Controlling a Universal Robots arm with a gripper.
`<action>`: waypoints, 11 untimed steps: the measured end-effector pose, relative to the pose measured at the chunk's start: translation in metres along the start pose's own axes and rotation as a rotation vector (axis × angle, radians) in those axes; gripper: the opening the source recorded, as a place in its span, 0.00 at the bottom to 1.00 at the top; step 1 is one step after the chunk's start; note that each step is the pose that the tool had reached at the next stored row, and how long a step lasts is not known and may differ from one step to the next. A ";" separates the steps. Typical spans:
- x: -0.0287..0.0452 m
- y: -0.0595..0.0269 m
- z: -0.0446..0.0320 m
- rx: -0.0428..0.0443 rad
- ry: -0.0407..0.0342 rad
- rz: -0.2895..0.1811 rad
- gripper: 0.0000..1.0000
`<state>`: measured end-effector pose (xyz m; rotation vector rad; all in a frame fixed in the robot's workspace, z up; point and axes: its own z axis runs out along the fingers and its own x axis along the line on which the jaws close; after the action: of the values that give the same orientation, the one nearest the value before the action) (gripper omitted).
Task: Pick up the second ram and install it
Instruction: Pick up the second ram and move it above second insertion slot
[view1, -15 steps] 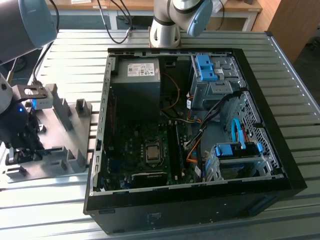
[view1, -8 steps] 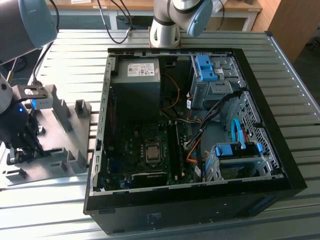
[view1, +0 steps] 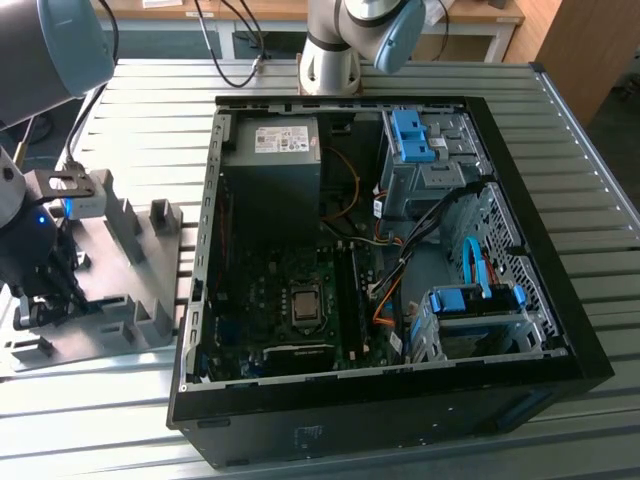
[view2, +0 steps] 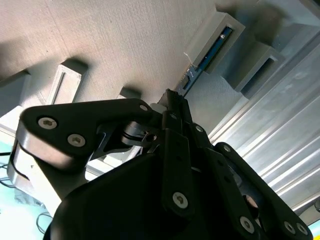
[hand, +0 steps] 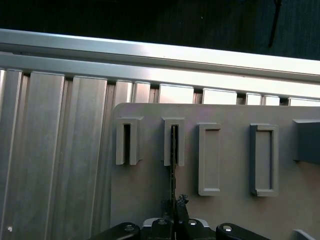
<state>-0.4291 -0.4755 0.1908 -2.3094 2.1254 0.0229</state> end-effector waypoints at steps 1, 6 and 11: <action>0.0000 0.0000 0.0000 0.0000 0.0000 0.000 0.14; 0.0000 0.0000 -0.0009 0.0002 -0.0001 0.000 0.14; -0.0001 0.0001 -0.0081 0.0000 0.0000 0.000 0.14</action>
<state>-0.4291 -0.4755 0.1989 -2.3093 2.1255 0.0229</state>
